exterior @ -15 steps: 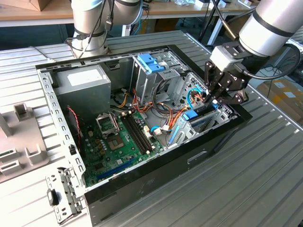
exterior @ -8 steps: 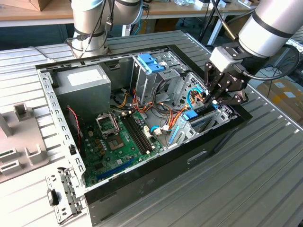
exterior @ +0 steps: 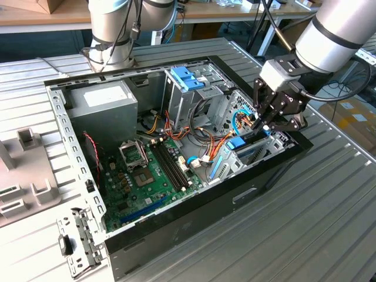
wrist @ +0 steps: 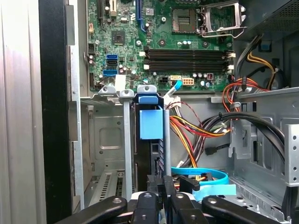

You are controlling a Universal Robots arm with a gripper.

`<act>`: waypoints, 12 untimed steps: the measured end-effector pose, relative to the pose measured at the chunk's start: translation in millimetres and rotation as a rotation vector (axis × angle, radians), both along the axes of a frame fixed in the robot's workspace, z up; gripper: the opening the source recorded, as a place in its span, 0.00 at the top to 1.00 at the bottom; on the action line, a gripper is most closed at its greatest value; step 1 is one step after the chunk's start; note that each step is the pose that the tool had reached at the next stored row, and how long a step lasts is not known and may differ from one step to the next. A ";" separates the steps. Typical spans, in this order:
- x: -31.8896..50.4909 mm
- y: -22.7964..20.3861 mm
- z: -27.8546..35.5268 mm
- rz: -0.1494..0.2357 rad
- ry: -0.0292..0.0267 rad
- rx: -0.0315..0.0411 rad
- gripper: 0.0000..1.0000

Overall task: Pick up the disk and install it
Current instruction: 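Insert the first disk wire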

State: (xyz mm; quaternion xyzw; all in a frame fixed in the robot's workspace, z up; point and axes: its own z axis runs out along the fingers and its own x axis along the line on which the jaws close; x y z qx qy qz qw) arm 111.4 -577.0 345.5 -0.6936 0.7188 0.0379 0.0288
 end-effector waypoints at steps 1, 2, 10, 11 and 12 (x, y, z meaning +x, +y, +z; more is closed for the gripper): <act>0.0 -0.1 -0.6 0.000 0.0000 0.0000 0.83; 0.0 -0.2 -1.2 0.000 0.0000 -0.0001 0.83; 0.0 -0.4 -2.9 0.000 0.0000 0.0001 0.76; 0.0 -0.4 -3.0 0.000 0.0000 0.0001 0.69; 0.0 -0.4 -2.9 0.000 0.0000 -0.0001 0.69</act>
